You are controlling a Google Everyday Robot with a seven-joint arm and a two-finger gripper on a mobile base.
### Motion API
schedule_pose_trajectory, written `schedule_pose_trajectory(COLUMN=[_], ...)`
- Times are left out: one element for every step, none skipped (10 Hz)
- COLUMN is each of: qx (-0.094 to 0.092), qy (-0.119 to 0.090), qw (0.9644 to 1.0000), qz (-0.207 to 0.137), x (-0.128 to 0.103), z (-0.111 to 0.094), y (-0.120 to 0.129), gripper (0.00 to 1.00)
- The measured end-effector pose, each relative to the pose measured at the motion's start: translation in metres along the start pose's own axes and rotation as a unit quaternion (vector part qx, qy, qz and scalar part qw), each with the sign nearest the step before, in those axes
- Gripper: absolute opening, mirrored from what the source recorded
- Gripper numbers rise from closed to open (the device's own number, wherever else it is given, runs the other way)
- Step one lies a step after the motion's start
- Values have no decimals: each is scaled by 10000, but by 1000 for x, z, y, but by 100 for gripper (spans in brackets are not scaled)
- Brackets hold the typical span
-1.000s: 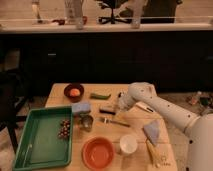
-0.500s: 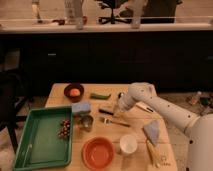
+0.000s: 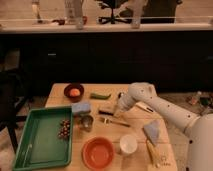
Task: Place eraser in red bowl
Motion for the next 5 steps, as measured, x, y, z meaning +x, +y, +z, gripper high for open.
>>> schedule_pose_trajectory(qx=[0, -1, -10, -53, -79], qy=[0, 0, 4, 5, 10], qw=[10000, 10000, 10000, 10000, 10000], qz=[0, 0, 4, 29, 4], x=[0, 0, 0, 2, 3], z=[0, 0, 0, -1, -3], y=[0, 0, 0, -2, -4], gripper=[0, 0, 0, 0, 0])
